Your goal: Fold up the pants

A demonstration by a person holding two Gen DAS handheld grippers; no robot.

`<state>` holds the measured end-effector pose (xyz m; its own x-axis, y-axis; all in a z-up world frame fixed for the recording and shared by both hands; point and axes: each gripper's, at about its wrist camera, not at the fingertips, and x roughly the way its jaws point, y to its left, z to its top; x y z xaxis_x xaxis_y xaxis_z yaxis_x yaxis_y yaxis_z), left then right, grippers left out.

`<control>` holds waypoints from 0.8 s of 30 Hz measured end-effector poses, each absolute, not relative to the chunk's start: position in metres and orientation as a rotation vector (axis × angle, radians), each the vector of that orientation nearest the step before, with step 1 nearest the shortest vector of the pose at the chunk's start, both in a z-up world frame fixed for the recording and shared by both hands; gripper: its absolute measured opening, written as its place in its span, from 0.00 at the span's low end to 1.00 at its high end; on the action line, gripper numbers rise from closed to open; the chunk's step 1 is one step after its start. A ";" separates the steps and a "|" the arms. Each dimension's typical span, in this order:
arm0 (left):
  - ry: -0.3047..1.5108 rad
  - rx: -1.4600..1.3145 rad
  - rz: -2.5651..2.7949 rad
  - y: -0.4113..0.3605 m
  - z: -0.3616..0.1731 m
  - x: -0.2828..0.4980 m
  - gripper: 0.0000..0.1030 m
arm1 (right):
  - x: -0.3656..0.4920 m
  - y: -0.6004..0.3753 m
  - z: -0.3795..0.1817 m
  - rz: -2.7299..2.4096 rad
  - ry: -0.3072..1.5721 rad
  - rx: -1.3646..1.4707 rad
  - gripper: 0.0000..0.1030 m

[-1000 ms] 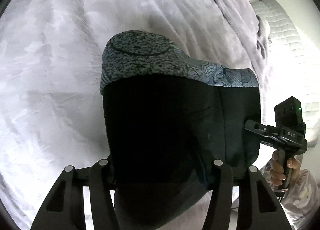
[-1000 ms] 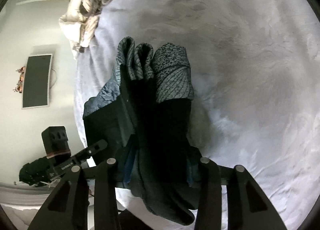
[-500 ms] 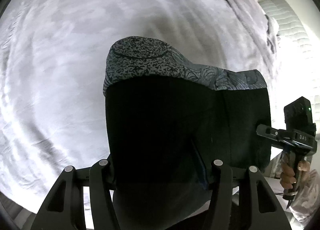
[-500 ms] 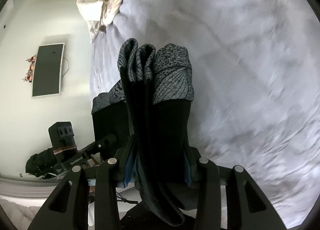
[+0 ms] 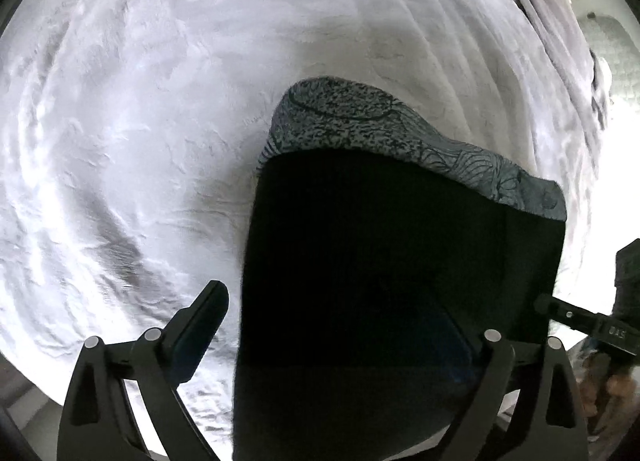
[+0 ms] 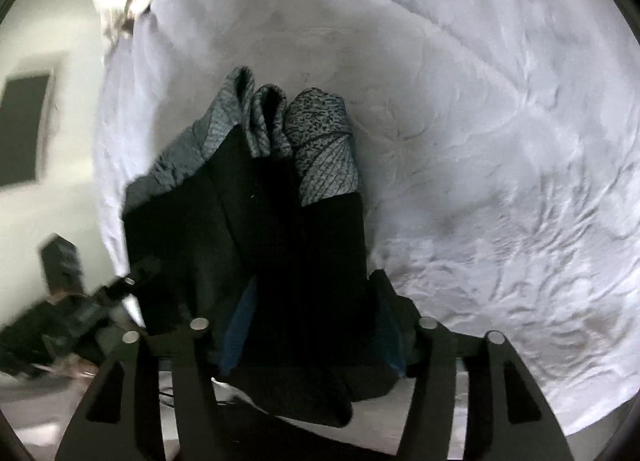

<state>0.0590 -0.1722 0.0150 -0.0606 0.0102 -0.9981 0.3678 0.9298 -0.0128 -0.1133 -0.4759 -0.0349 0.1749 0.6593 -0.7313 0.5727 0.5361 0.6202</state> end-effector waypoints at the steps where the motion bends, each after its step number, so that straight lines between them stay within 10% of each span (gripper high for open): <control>1: 1.594 0.322 -0.293 -0.174 0.019 0.058 0.94 | -0.110 -0.474 -0.029 0.076 1.502 1.062 0.62; 24: 1.493 0.580 -0.245 -0.190 0.066 0.021 0.94 | -0.119 -0.465 0.041 -0.039 1.508 0.821 0.72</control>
